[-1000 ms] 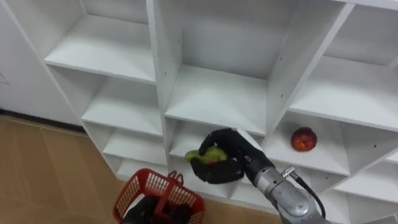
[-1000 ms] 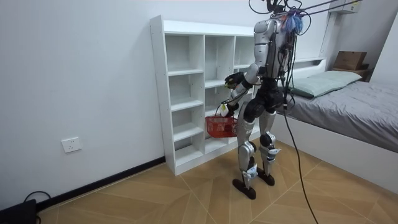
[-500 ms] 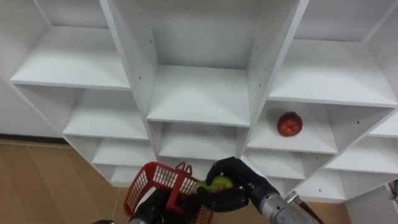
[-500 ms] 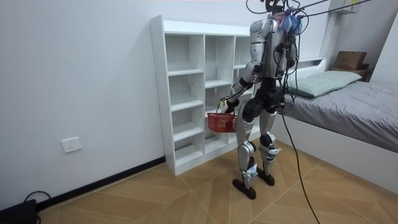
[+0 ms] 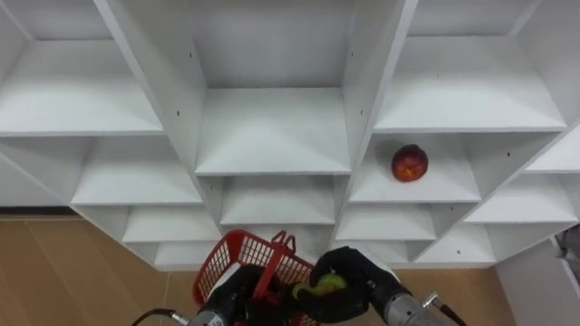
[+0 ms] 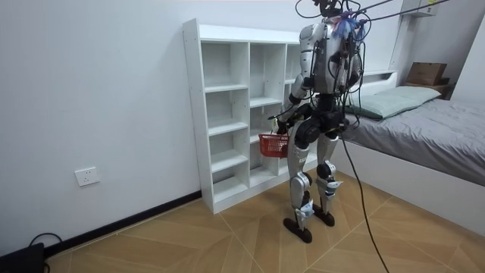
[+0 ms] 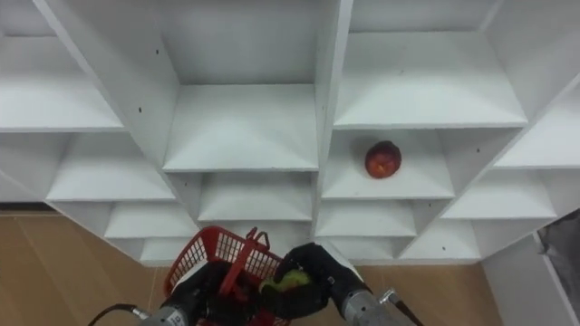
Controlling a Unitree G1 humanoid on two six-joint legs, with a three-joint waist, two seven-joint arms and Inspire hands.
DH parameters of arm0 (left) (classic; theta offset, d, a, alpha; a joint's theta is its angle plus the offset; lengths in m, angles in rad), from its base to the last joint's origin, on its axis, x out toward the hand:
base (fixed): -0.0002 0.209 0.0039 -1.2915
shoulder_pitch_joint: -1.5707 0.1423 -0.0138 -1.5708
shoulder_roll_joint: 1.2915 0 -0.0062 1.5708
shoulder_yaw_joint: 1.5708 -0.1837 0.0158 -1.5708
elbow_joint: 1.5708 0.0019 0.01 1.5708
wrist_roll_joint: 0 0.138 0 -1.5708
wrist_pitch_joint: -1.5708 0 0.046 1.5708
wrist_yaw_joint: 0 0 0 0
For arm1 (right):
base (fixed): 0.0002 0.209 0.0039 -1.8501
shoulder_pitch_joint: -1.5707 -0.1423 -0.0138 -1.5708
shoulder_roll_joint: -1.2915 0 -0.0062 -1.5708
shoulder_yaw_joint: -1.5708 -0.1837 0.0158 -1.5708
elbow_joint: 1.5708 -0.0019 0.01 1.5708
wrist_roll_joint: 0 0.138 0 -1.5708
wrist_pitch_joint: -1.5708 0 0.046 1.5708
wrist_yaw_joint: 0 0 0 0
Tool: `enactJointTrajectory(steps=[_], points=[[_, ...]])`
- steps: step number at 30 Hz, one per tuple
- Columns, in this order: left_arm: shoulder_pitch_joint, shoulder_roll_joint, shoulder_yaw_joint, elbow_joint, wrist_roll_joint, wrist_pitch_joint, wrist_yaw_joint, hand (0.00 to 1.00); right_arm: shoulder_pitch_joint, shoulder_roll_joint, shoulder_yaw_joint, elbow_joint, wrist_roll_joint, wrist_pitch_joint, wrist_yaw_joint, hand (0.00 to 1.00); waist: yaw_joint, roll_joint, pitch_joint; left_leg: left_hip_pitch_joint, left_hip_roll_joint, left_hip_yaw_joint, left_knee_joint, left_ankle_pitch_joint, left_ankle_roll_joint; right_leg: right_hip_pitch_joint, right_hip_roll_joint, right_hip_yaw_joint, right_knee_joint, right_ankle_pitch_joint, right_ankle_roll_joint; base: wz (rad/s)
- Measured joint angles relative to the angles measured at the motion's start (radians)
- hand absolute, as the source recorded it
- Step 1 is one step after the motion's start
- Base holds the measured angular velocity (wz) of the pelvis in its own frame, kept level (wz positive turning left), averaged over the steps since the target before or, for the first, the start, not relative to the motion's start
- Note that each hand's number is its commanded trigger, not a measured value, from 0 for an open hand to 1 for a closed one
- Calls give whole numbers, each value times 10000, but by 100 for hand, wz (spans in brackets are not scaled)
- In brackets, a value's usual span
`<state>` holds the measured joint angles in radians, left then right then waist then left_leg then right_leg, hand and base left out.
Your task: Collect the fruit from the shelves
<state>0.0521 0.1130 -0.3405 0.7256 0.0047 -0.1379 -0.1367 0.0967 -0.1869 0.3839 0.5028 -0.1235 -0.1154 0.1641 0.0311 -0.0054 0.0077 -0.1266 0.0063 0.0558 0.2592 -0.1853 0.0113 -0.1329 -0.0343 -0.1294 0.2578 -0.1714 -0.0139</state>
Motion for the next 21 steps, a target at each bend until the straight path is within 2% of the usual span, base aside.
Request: enactJointTrajectory(steps=[2, 5, 13, 21], points=[[0, -1, -70, -55, -154, 0, 15, 100, 0, 7, -31, 130, -5, 0, -16, 100, -8, 47, 24, -31, 1, -5, -6, 1, 0, -41, 2, 3, 18, 0, -1, 0], [-3, 31, -258, -101, -153, 0, 29, 100, -28, 21, -34, 585, -5, -2, -115, 100, 2, 97, 14, -35, 2, 7, -16, 1, 0, -57, 2, 5, 43, -2, -3, 0], [-66, -17, -285, -206, -160, -32, -5, 100, -326, 68, -67, 973, -33, -2, -473, 100, 2, 18, 36, -44, 9, 233, -20, 3, 3, -248, -1, 216, 199, -29, -10, -8], [-64, 15, -362, -205, -166, -32, -108, 100, -598, 436, -553, 1543, -76, -1, -877, 100, -54, -29, 42, -104, 13, 234, -6, 3, 3, -238, 3, 216, 184, -30, -8, 0]])
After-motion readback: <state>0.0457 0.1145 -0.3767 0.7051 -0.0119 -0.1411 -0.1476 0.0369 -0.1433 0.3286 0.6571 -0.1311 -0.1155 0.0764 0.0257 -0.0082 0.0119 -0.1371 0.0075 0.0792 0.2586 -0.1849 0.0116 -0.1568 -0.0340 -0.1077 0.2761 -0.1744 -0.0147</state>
